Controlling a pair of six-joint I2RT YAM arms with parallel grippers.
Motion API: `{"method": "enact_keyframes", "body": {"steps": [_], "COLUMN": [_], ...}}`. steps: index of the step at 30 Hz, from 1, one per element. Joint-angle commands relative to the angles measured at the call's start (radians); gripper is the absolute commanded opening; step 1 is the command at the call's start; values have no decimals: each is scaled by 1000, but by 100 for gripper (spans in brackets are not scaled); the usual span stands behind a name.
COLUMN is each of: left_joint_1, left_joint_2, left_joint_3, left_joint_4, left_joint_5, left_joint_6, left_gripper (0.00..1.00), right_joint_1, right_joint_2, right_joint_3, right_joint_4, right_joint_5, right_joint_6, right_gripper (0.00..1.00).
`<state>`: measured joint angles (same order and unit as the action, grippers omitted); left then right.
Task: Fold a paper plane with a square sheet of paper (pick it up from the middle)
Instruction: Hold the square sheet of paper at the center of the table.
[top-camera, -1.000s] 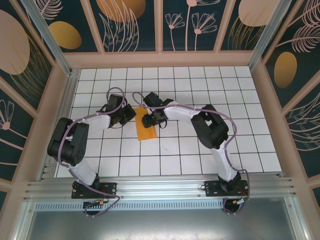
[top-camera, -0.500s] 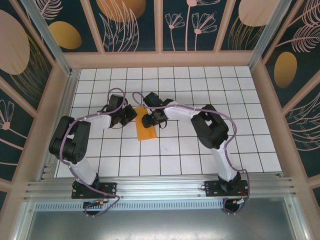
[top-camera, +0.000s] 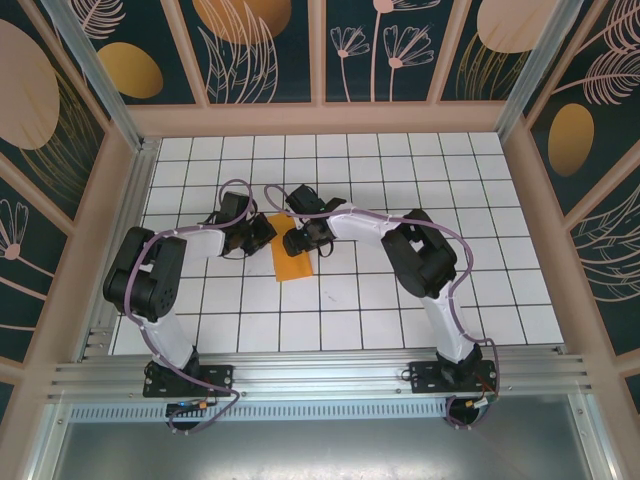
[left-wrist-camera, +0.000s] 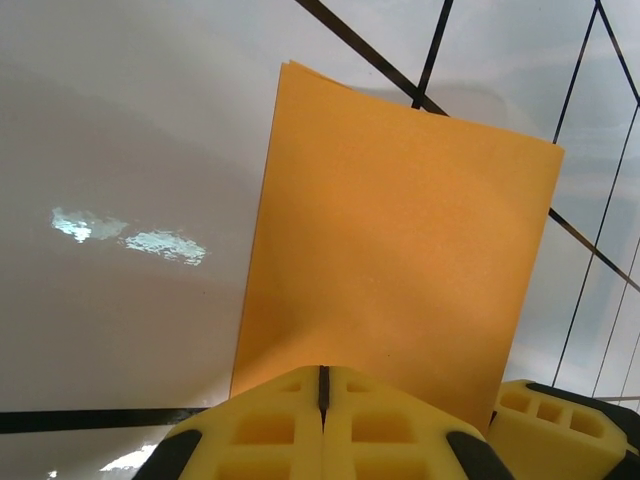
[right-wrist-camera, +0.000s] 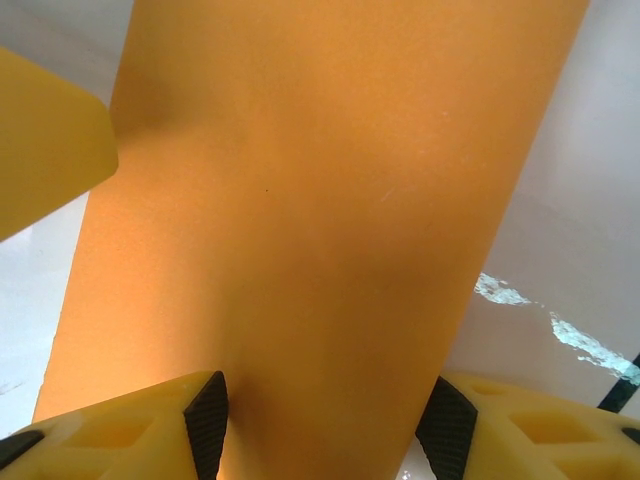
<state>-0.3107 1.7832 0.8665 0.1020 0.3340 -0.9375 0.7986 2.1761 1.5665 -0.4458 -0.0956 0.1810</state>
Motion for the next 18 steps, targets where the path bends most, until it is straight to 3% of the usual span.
{"method": "enact_keyframes", "body": {"steps": [1, 12, 18], "left_joint_1": [-9, -19, -24], "left_joint_2": [28, 66, 85], "left_joint_3": [-5, 13, 11], "left_joint_4": [6, -128, -189], "left_joint_5": [16, -84, -140], "left_joint_6": [-2, 46, 69], "left_gripper": [0, 0, 0], "right_joint_1": [-7, -9, -43], "right_joint_2": [123, 112, 11], "right_joint_3": [-43, -31, -15], "right_joint_4": [-33, -29, 33], "right_joint_5": [39, 31, -59], "right_joint_6": [-4, 4, 91], "right_gripper": [59, 59, 65]}}
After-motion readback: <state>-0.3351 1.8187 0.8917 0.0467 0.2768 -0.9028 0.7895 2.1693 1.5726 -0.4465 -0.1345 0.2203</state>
